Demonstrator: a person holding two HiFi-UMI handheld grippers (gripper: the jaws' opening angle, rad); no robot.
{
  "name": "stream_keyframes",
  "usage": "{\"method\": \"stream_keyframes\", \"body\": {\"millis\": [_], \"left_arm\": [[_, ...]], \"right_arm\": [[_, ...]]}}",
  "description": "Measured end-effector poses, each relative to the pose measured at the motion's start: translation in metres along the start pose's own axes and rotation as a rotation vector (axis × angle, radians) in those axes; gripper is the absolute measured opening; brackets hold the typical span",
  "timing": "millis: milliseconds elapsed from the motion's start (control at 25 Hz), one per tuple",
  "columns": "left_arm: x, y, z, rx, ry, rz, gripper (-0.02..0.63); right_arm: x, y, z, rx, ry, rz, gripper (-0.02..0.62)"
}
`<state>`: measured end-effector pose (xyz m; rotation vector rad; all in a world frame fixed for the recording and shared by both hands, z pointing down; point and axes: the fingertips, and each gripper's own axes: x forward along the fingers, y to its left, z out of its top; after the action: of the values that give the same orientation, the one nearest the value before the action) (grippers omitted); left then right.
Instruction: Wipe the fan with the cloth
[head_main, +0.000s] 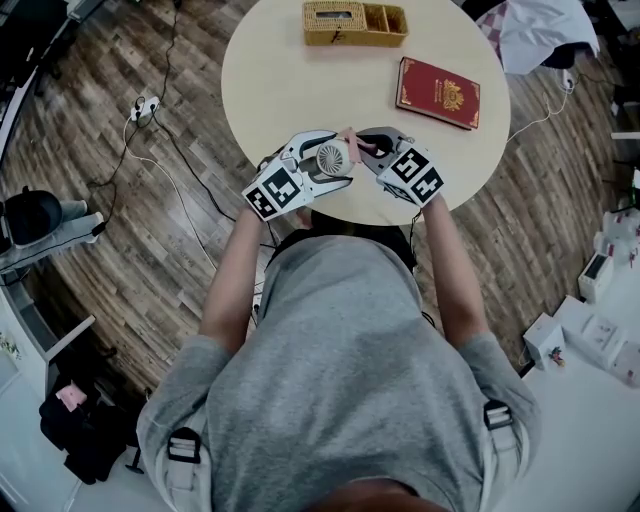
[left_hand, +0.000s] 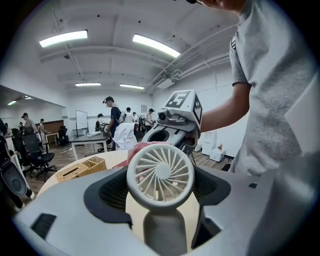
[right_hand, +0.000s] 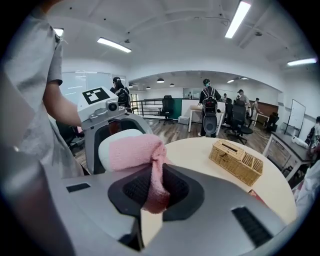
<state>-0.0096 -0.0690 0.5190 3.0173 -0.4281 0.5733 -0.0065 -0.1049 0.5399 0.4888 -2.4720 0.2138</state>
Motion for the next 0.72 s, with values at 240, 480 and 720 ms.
{"method": "stream_keyframes", "body": {"millis": [240, 480, 720], "left_arm": [[0.008, -0.011, -0.008, 0.034, 0.055, -0.042, 0.374], [0.017, -0.02, -0.018, 0.091, 0.14, -0.075, 0.374], [0.018, -0.013, -0.034, 0.083, 0.194, -0.072, 0.374]], "right_arm": [[-0.001, -0.007, 0.007, -0.094, 0.032, -0.072, 0.04], [0.005, -0.005, 0.012, -0.188, 0.075, -0.096, 0.04], [0.008, 0.002, 0.02, -0.237, 0.076, -0.104, 0.04]]}}
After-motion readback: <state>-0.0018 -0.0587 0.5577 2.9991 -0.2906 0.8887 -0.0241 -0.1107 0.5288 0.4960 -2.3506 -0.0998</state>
